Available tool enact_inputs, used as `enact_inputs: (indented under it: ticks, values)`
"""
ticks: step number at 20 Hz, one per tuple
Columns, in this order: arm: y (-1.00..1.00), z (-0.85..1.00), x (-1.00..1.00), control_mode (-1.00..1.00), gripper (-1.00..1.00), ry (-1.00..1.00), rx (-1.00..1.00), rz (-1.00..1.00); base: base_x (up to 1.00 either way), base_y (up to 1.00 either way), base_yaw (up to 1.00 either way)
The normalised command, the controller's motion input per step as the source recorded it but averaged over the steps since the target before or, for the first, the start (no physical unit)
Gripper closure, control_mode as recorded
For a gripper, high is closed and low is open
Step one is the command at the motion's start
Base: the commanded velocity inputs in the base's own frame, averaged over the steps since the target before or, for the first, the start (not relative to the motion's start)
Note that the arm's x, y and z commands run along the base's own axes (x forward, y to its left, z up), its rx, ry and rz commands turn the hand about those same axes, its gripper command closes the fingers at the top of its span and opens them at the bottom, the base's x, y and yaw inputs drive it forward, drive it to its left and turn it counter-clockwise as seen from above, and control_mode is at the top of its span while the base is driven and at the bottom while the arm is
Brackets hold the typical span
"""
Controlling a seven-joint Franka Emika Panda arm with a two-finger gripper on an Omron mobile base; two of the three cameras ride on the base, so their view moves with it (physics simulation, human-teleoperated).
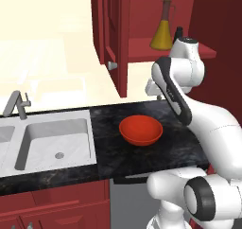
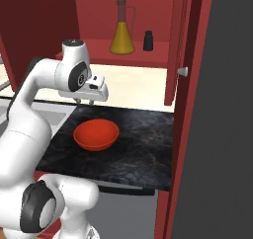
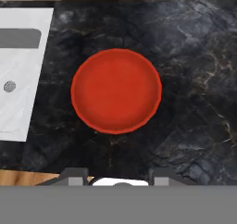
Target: Retrieve the bottle and the shaker from the cabinet and place them next to the mixing bowl on the counter. Then add garlic from the fridge to the mixing bowl.
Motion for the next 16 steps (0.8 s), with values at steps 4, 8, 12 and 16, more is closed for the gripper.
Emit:
enact_inputs:
  ticks: [4, 8, 12, 16]
  values:
    - [0.06, -0.08, -0.09, -1.00, -1.00, 0.01, -0.01, 0.00, 0.00, 0.00, 0.00]
    - [0.09, 0.12, -0.50, -1.00, -1.00, -0.23, -0.05, -0.19, 0.00, 0.00, 0.00]
    - [0.00, 0.59, -0.37, -1.00, -1.00, -0.46, 0.00, -0.26, 0.00, 0.00, 0.00]
    - [0.00, 0.59, -0.04, -1.00, -1.00, -0.45, 0.04, -0.29, 0.00, 0.00, 0.00]
